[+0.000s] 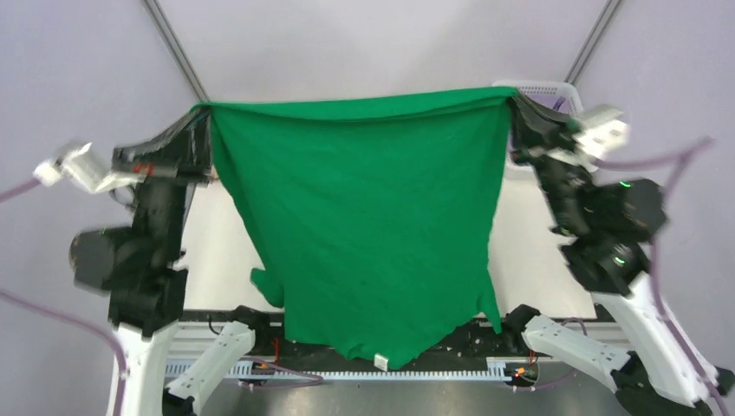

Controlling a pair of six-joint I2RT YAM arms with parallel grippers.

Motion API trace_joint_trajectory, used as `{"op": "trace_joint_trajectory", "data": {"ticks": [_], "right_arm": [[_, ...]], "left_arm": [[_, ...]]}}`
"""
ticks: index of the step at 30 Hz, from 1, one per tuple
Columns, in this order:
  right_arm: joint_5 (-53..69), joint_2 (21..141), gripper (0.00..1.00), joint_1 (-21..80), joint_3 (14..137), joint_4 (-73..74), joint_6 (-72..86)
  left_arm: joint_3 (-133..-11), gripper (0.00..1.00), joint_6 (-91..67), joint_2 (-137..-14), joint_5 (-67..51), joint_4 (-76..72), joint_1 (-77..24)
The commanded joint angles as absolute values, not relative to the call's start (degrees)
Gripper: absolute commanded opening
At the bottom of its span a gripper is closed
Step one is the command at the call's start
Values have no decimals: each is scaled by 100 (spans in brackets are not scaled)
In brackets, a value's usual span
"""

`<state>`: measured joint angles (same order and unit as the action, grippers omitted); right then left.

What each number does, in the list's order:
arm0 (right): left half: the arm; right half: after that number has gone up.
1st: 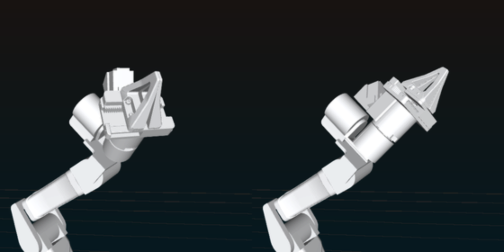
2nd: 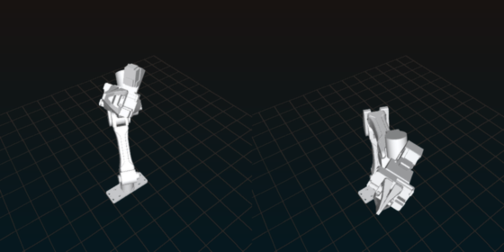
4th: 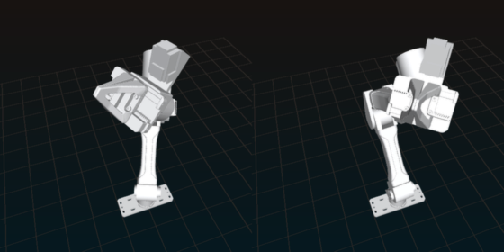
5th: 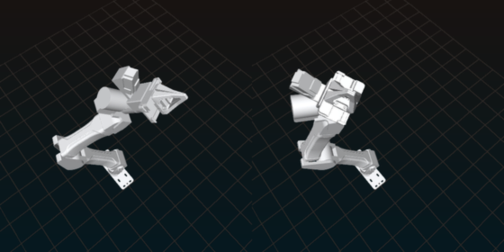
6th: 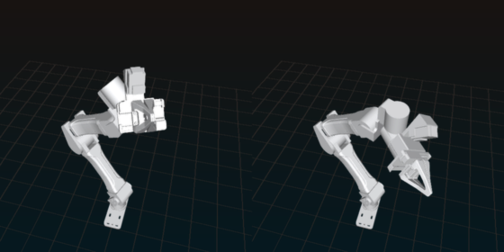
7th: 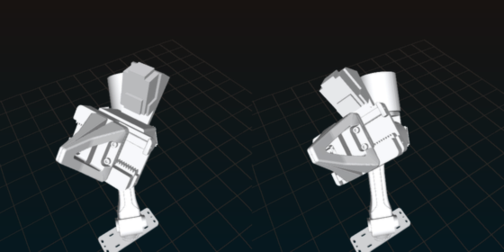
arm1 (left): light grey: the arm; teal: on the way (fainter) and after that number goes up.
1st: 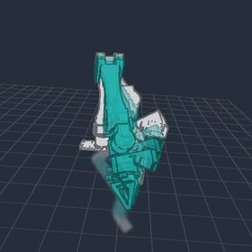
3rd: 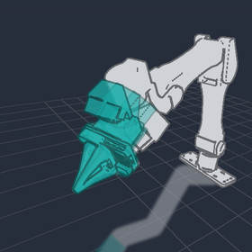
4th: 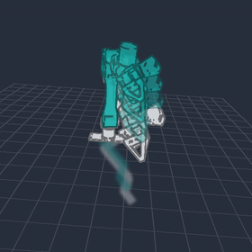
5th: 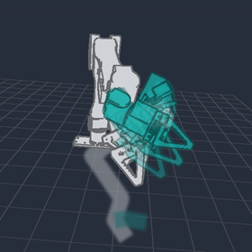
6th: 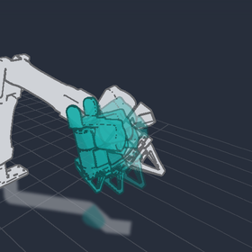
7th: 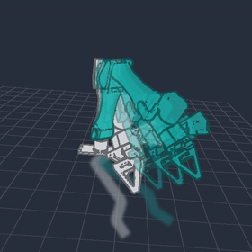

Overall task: Fold and stack the t-shirts
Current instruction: Flatten out the tshirt

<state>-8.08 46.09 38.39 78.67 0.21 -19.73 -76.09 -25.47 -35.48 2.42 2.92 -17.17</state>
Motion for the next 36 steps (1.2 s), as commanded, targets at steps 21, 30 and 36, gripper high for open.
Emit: {"op": "trace_joint_trajectory", "data": {"ticks": [21, 30, 36], "right_arm": [[-2500, 12320, 15, 1811, 9316, -2032, -1215], [-2075, 12636, 98, 1564, 10012, -1943, -720], [-1862, 11118, 98, 1564, 8622, -1858, -627]], "left_arm": [[-10993, 34, -1852, -13070, 3223, 748, -1439], [-11760, 100, -1870, -13283, 2746, 986, -1388], [-10842, 100, -2186, -12168, 2300, 982, -1450]]}}
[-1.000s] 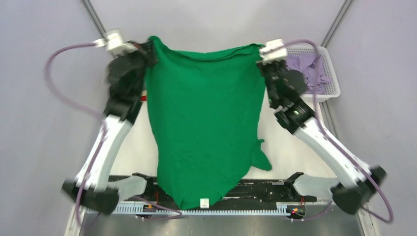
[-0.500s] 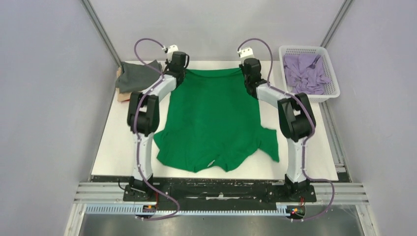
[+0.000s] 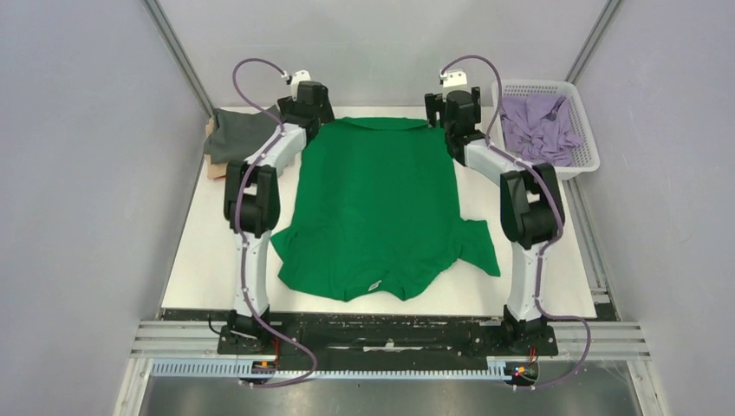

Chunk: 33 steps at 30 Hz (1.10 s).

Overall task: Fold and stack the t-shirts
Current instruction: Flatten out the tshirt

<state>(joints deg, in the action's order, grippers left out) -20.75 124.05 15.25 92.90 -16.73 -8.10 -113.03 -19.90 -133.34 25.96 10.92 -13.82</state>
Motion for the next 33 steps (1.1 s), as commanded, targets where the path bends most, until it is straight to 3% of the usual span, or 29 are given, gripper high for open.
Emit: {"op": "trace_joint_trajectory", "data": {"ticks": [1, 12, 20, 27, 33], "right_arm": [[-1812, 10853, 98, 1562, 8326, -1807, -618], [-494, 8484, 98, 1571, 5369, -1021, 302], [460, 8251, 98, 1759, 4312, -947, 775], [385, 8691, 98, 2558, 3994, -853, 771], [753, 8926, 98, 3357, 3519, -823, 902]], "left_arm": [[-10609, 100, -2236, -11914, 2247, 954, -1471], [-7585, 100, -3067, -9651, 1238, 941, -1616], [-5636, 100, -3810, -8717, 578, 634, -1955], [-4734, 100, -4212, -8805, 398, 114, -2288], [-5163, 100, -4250, -9697, 597, 172, -2287]]}}
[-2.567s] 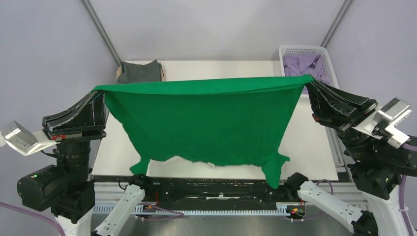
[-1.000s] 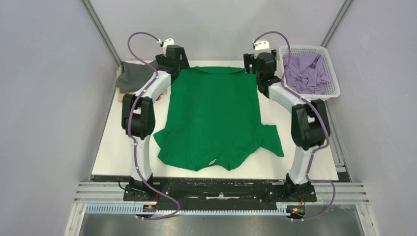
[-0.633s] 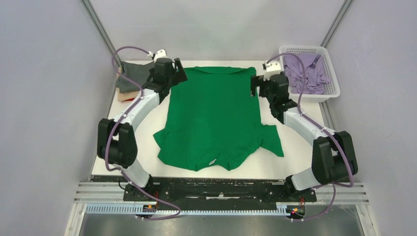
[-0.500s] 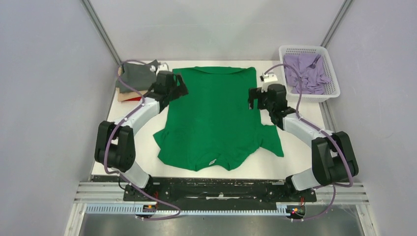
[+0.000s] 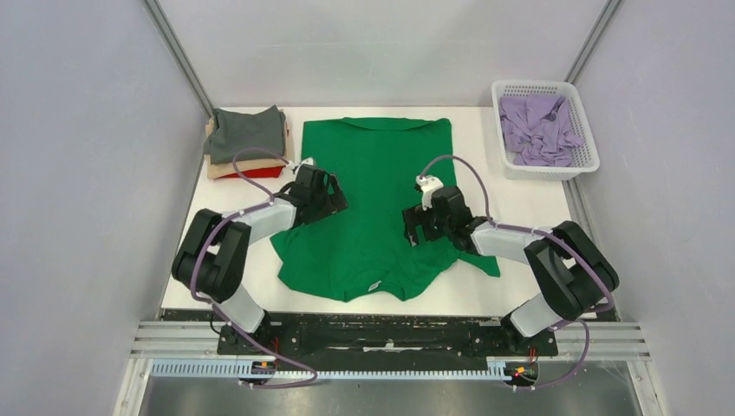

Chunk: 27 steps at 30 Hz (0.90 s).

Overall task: Fold and stack the t-shirts
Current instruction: Flatten out the tshirt

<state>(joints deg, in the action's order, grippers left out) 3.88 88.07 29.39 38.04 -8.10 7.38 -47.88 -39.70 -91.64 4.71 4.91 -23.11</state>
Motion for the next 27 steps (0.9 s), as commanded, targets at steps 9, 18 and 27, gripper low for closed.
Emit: {"op": "trace_joint_trajectory", "data": {"ticks": [9, 18, 27], "right_arm": [[1772, 9238, 98, 5145, 3909, -1198, 723], [2711, 9570, 98, 6043, 5224, -2406, 571], [1237, 7841, 98, 4196, 3510, -2894, 1568]], "left_arm": [[-7539, 100, -3857, -11744, 339, 377, -2291], [-9575, 100, -3589, -13087, -2145, -804, -2386], [-9427, 100, -2838, -12132, -1996, -313, -2406]]}}
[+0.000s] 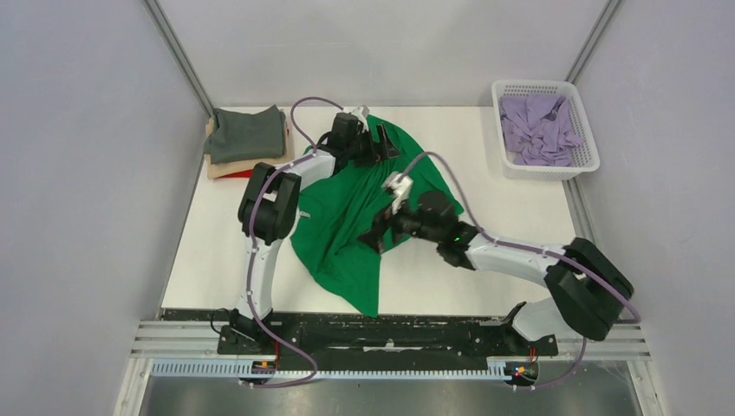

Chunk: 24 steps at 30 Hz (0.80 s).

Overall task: Fold and stack the t-shirts
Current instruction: Flatten out the tshirt

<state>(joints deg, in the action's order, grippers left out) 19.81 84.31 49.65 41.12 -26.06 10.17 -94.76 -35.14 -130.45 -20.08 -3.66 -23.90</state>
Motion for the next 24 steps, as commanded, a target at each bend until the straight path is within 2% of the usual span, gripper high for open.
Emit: {"op": "trace_joint_trajectory", "data": {"ticks": [1, 6, 13, 19, 24], "right_arm": [[917, 7703, 98, 3997, 3413, -2650, 1565], [-989, 7374, 98, 3389, 3224, -2151, 1359], [-774, 8785, 98, 2790, 4264, -1640, 1097], [-664, 9630, 98, 2666, 4824, -1433, 1079], [-658, 9735, 98, 2531, 4486, -1433, 1285]], "left_arm": [[-9235, 100, -2774, -11899, -1829, -198, -2410], [-7799, 100, -2858, -10356, -918, 105, -2416], [-5503, 100, -3573, -8809, -598, 133, -2669], [-4528, 100, -3861, -8531, -565, 110, -2931], [-4737, 100, -3829, -9187, -52, 335, -2915]]}}
